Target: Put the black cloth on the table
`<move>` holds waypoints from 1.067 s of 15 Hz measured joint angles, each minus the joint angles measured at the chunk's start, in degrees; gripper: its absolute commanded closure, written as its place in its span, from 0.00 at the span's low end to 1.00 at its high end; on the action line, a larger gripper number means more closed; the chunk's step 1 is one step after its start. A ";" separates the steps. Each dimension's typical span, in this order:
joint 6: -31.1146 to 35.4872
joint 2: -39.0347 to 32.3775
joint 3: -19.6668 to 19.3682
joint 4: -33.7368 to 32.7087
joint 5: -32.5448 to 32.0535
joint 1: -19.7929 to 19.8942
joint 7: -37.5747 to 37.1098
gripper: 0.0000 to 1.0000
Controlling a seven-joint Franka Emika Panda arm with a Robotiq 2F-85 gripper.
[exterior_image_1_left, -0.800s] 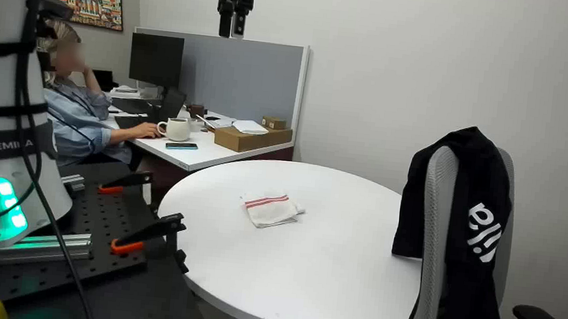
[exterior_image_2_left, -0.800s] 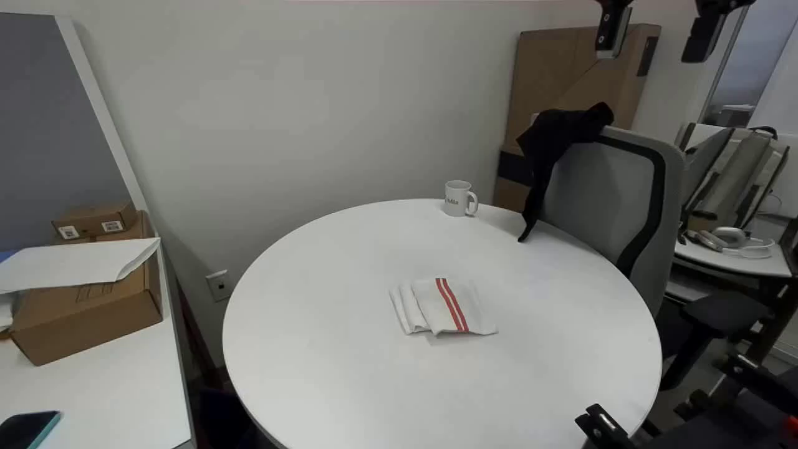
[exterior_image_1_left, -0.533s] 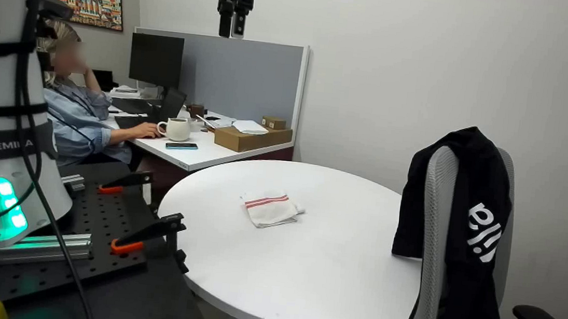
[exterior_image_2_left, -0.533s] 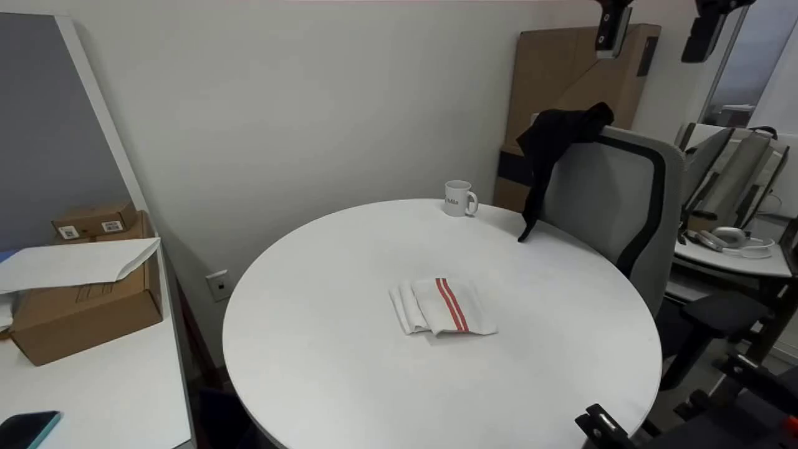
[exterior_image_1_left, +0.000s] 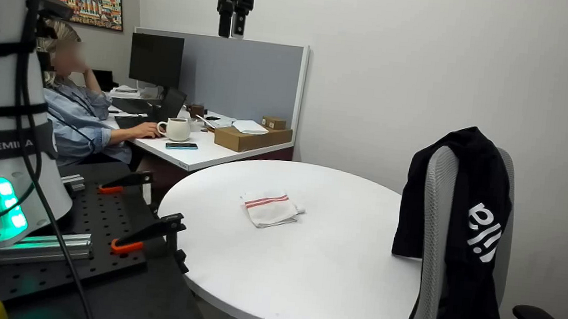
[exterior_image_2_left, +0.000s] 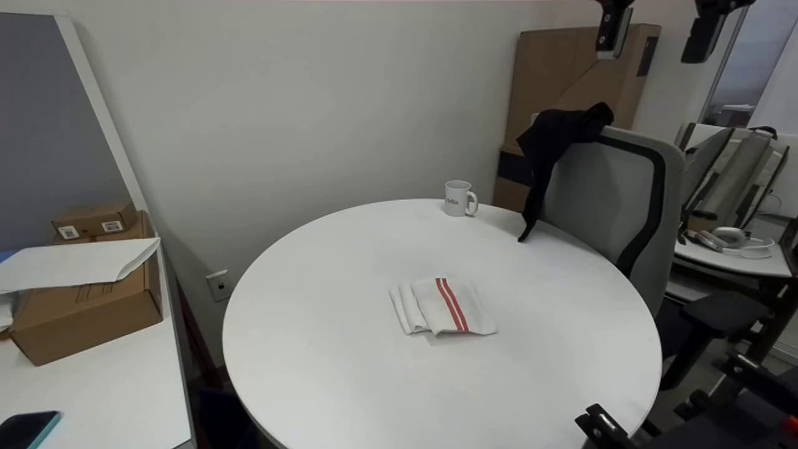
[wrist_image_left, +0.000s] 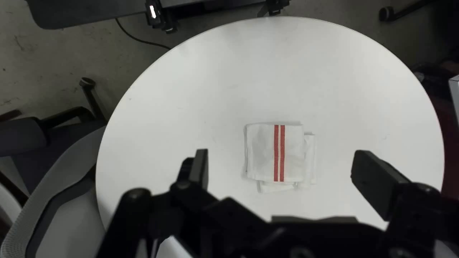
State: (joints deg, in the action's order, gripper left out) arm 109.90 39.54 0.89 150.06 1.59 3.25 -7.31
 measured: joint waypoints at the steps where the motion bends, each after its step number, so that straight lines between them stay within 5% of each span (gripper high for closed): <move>1: -0.05 0.00 0.00 0.16 -0.13 -0.04 0.91 0.00; 8: 13.06 -4.39 -0.77 -1.81 -8.78 0.83 5.20 0.00; 16: 22.79 -22.71 -6.42 -18.53 -7.59 3.23 5.20 0.00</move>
State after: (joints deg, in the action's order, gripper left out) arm 132.68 16.84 -5.53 131.53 -6.00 6.48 -2.11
